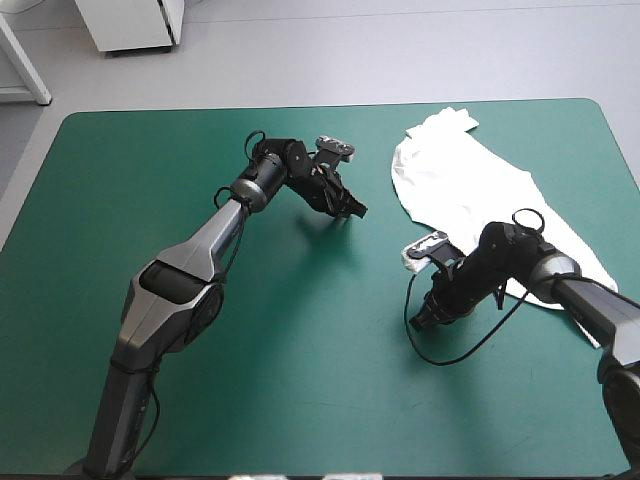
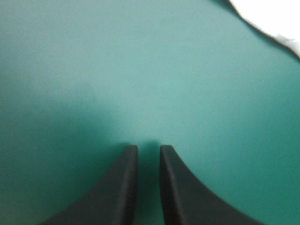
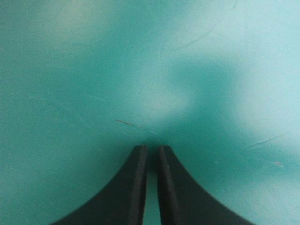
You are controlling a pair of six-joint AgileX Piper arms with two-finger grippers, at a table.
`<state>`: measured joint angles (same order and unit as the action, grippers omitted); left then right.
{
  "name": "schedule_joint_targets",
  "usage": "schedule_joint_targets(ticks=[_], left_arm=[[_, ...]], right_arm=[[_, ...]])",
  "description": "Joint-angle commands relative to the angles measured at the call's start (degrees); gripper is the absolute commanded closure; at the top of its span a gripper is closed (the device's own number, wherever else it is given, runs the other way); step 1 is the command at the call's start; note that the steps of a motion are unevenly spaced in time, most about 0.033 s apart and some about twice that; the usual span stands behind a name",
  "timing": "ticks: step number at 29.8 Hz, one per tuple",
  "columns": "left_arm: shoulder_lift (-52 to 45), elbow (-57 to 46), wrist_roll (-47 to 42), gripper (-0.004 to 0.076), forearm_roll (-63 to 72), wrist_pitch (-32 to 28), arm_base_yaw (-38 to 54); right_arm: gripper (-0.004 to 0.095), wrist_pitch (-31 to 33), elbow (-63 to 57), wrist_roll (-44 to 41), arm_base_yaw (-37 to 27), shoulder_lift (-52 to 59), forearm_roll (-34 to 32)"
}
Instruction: Fold the cloth
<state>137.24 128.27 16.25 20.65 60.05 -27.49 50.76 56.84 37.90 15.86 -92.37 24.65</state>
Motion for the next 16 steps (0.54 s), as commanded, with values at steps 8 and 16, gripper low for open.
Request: schedule_joint_targets(ticks=[8,16], left_arm=[[-3.86,1.45,-0.21,0.0591,1.36,-1.19,0.02],[-3.86,1.45,-0.21,0.0591,1.25,-1.29,0.02]], right_arm=[[0.0818,0.67,0.93,0.29,-0.02,1.42,1.29],[0.0818,0.57,0.93,-0.51,-0.02,1.42,1.29]])
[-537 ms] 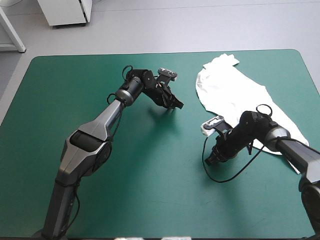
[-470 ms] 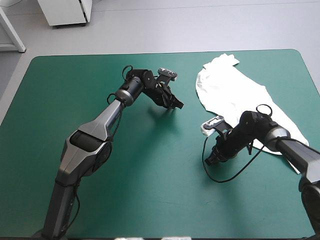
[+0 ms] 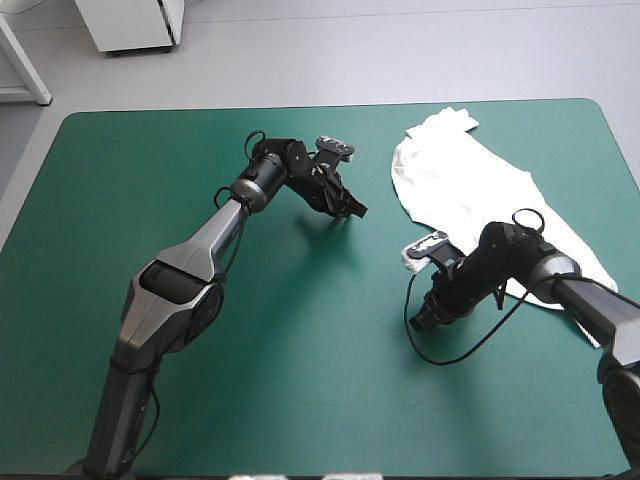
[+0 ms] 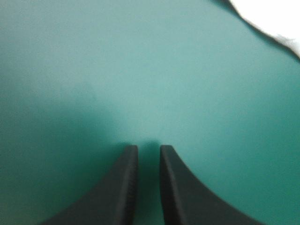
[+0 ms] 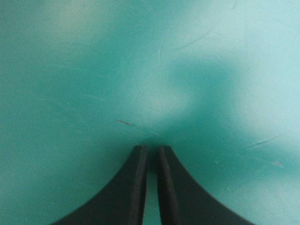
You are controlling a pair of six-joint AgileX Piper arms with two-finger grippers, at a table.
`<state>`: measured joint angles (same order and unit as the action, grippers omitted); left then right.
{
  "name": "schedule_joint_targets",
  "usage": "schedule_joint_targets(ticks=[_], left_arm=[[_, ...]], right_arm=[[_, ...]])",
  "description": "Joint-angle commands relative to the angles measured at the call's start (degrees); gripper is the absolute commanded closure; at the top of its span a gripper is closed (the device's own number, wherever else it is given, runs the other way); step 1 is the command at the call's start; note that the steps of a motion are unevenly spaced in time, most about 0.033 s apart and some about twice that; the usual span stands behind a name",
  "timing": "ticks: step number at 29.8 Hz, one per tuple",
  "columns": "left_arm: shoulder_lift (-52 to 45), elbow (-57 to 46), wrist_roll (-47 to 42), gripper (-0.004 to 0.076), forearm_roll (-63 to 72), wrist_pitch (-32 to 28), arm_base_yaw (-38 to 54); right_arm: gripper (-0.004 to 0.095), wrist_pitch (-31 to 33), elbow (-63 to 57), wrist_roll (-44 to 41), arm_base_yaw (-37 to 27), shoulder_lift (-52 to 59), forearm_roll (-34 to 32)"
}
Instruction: Fold the cloth
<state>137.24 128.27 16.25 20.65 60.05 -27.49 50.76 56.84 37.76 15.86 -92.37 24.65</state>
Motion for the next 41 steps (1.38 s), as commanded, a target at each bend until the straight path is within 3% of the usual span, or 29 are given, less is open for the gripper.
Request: schedule_joint_targets(ticks=[1,6,16,25,35,38,41], left_arm=[[-3.86,1.45,-0.21,0.0591,0.95,-1.29,0.02],[-6.19,1.68,-0.44,0.0591,-2.94,1.0,0.02],[-18.92,1.68,-0.87,0.0591,-7.03,5.71,2.11],[-34.12,1.47,-1.55,0.0591,-7.47,9.98,7.46],[-52.06,-17.89,-1.55,0.0591,-11.73,10.79,8.1],[-55.9,-21.91,-1.55,0.0591,-11.84,10.89,8.1],[-57.83,-23.72,-1.55,0.059,-12.17,11.36,8.1]], right_arm=[[0.0818,0.08,0.93,-1.01,-0.02,1.42,1.29],[0.0818,0.8,4.65,-1.84,-0.02,1.42,-0.85],[0.0818,14.71,22.33,-12.03,-0.12,1.65,-14.59],[0.0818,16.85,25.56,-18.48,-0.12,12.52,-26.11],[0.0816,16.41,25.56,-25.46,-0.12,17.95,-36.51],[0.0758,14.83,25.56,-25.73,-0.12,16.76,-37.26],[0.0606,13.69,26.87,-26.94,-1.07,14.76,-36.7]])
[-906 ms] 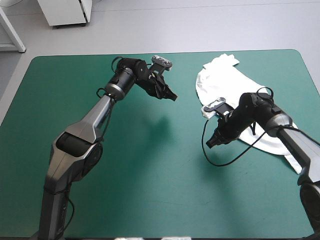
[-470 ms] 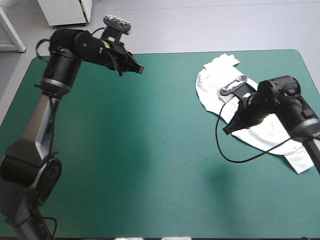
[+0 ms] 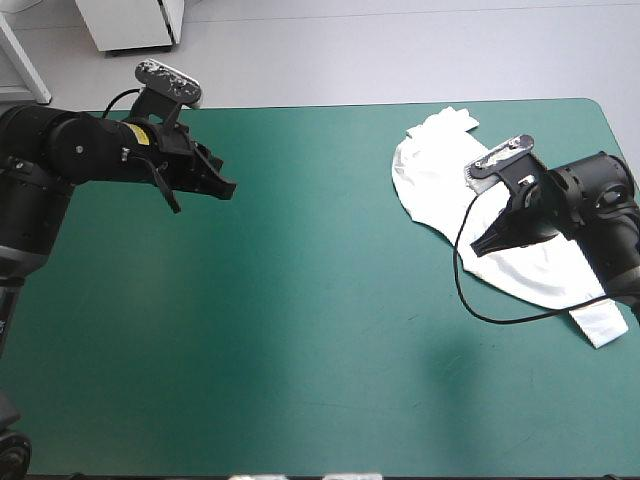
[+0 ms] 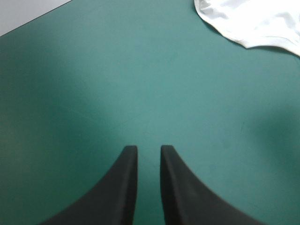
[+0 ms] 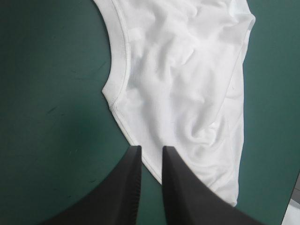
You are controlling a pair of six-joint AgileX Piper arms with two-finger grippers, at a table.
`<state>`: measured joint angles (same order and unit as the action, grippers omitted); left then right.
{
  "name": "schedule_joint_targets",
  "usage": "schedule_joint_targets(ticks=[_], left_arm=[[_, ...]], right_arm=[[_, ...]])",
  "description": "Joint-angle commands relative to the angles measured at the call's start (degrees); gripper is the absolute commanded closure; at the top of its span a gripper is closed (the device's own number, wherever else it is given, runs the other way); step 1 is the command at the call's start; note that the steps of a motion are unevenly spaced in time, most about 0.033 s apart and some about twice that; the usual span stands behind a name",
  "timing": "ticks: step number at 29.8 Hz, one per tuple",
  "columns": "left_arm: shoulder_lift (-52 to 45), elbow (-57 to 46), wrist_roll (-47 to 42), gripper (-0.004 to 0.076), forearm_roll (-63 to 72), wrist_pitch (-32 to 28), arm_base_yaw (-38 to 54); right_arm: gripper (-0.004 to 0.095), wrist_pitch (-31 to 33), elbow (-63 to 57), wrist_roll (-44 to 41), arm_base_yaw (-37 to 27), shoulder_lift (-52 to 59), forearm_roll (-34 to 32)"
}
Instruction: Fold the cloth
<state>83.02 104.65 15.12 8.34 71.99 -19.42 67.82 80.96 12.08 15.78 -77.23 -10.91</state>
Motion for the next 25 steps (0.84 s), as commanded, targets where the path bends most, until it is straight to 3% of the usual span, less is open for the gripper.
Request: schedule_joint_targets(ticks=[1,3,5,12,19,25], left_arm=[[-3.76,-0.18,-0.42,0.059,0.01,-0.41,0.03],[-3.77,-0.18,-0.42,0.058,-0.13,-0.27,0.03],[-3.77,-0.18,-0.42,0.0545,-0.13,-0.14,0.03],[-3.77,-0.18,-1.13,0.0426,-1.21,-0.14,0.03],[-3.53,-0.18,-1.13,0.0423,-1.92,0.35,0.03],[-2.17,-0.18,-1.24,0.0423,-2.18,0.64,0.03]], right_arm=[[0.0553,-3.47,3.46,-1.95,-1.71,-1.27,-0.97],[0.0429,-3.61,5.5,-2.95,-3.51,-4.05,0.07],[0.0366,-3.92,7.48,-3.57,-5.05,-6.88,0.65],[0.0363,-7.54,14.05,-0.68,-10.4,-17.95,1.54],[0.0362,-7.54,23.17,2.37,-15.93,-30.63,10.51],[0.0351,-7.54,29.28,3.36,-17.13,-38.77,12.66]])
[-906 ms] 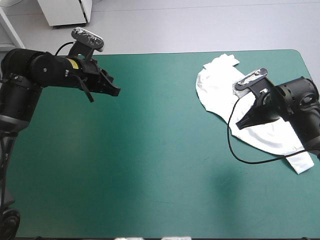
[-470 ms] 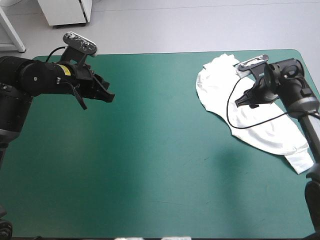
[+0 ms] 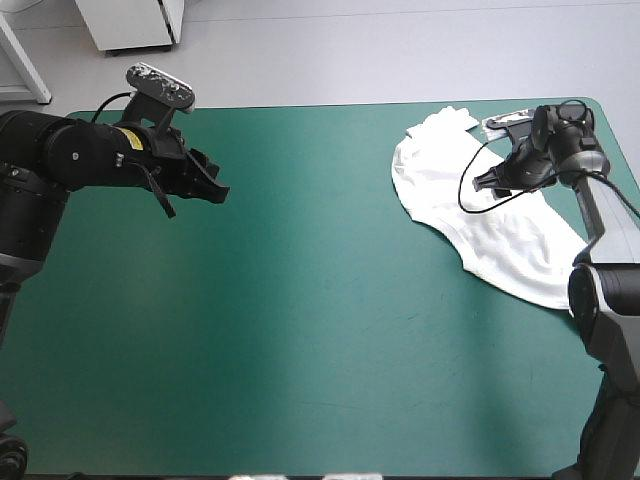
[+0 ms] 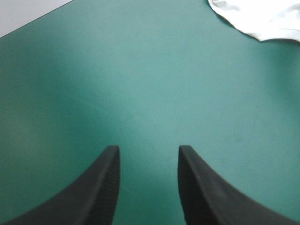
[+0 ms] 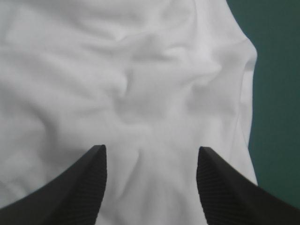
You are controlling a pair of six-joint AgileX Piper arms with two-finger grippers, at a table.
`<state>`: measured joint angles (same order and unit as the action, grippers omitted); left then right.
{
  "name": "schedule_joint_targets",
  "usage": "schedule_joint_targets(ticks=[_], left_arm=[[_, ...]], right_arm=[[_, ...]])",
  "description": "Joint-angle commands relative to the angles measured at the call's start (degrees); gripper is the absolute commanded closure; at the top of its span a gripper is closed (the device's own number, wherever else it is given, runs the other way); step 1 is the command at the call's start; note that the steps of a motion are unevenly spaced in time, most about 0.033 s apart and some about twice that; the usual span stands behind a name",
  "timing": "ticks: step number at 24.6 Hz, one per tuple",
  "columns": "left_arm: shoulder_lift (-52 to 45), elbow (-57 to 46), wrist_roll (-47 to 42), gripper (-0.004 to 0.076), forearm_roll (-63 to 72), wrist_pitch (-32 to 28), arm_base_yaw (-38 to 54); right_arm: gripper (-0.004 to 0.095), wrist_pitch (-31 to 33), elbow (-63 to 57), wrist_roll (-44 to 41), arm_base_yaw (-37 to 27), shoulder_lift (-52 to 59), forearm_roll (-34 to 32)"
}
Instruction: Fold the cloth
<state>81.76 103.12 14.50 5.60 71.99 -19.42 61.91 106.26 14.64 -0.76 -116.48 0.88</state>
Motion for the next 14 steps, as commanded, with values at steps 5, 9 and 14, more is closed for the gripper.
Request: schedule_joint_targets(ticks=[5,9,14], left_arm=[[0.48,1.35,-1.05,0.0423,0.31,0.87,0.03],[0.86,1.35,-1.6,0.0423,-0.4,0.87,0.03],[0.76,1.35,-1.91,0.0423,-1.87,1.13,0.03]], right_arm=[[0.0345,-1.68,5.56,1.06,-0.59,-4.34,1.07],[0.0346,-1.57,5.61,1.06,-0.59,-6.96,2.16],[0.0689,1.46,5.74,1.74,-0.59,-9.41,3.01]])
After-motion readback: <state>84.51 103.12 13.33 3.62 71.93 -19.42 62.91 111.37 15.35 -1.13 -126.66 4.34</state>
